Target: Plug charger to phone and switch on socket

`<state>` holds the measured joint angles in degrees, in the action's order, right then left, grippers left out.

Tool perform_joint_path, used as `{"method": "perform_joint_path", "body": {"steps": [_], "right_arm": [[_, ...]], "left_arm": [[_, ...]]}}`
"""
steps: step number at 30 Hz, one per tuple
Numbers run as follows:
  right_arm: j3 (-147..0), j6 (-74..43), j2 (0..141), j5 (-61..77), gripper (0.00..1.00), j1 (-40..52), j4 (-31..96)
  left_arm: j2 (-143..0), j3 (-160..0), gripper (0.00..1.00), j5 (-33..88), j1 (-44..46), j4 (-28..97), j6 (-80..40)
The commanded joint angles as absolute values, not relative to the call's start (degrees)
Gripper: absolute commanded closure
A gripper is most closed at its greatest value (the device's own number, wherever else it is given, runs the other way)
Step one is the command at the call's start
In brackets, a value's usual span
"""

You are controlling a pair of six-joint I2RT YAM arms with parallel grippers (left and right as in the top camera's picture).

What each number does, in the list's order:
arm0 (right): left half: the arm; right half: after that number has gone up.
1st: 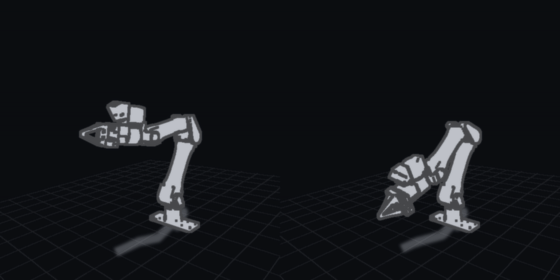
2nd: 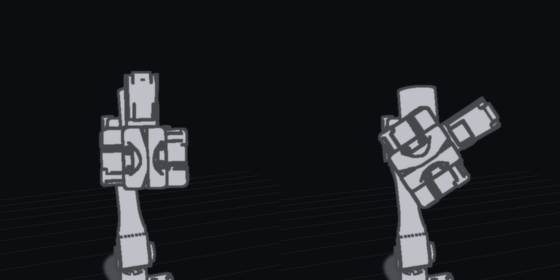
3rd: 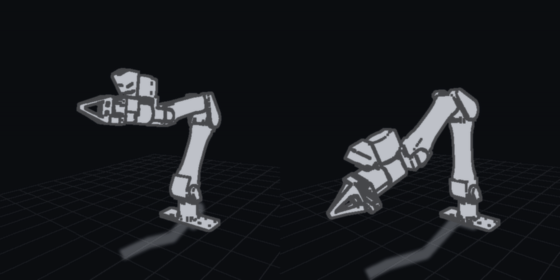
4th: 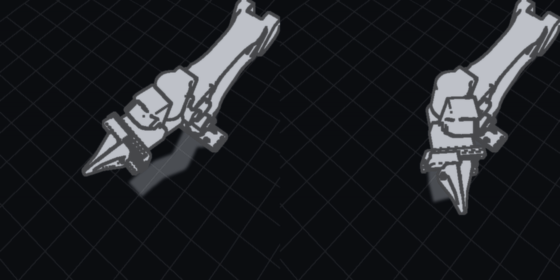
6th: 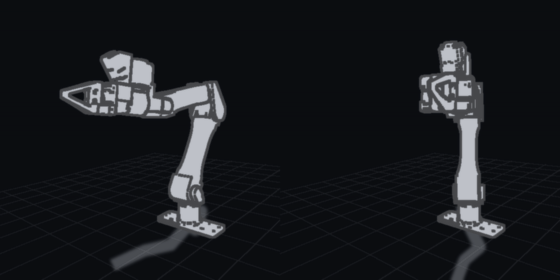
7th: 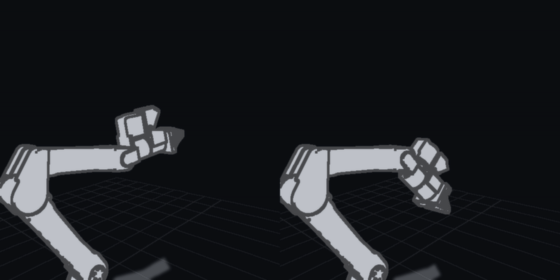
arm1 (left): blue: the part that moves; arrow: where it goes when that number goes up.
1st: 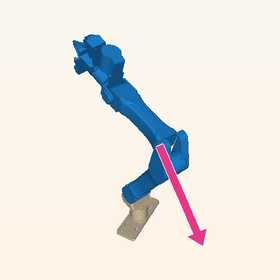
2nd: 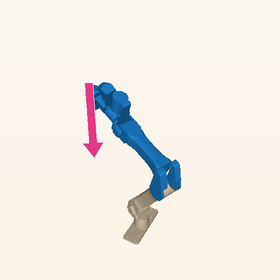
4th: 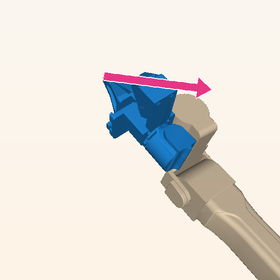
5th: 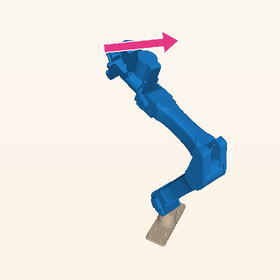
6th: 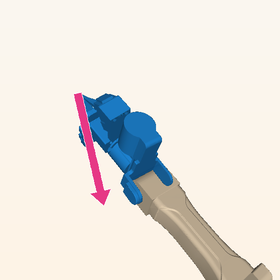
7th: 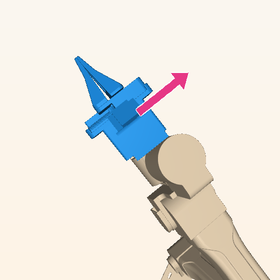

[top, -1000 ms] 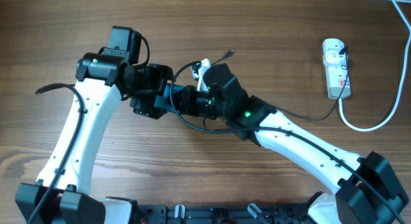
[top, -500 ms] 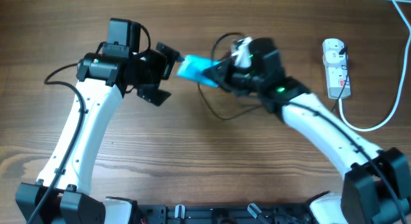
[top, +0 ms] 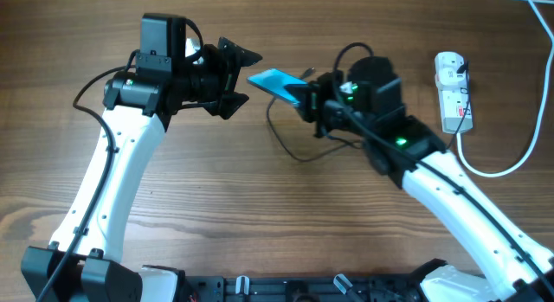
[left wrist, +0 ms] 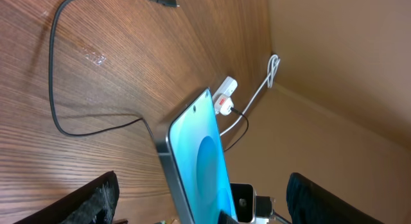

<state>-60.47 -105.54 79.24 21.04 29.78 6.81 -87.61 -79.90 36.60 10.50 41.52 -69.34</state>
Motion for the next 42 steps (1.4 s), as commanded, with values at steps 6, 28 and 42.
{"method": "perform_joint_path", "body": {"steps": [6, 28, 42], "right_arm": [[-61.87, -112.66, 80.47, 13.98, 0.96, 33.08, -1.41], [-61.87, -112.71, 81.60, 8.97, 0.95, 39.27, -5.78], [-61.87, -112.44, 81.60, 9.06, 0.96, 39.27, -5.80]], "left_arm": [[-87.00, -80.68, 0.37, 37.56, 10.76, 41.34, -72.34], [-87.00, -80.68, 0.96, 42.72, 10.76, 41.34, -76.73], [-87.00, -80.68, 0.48, 38.50, 10.76, 43.03, -73.76]]}}
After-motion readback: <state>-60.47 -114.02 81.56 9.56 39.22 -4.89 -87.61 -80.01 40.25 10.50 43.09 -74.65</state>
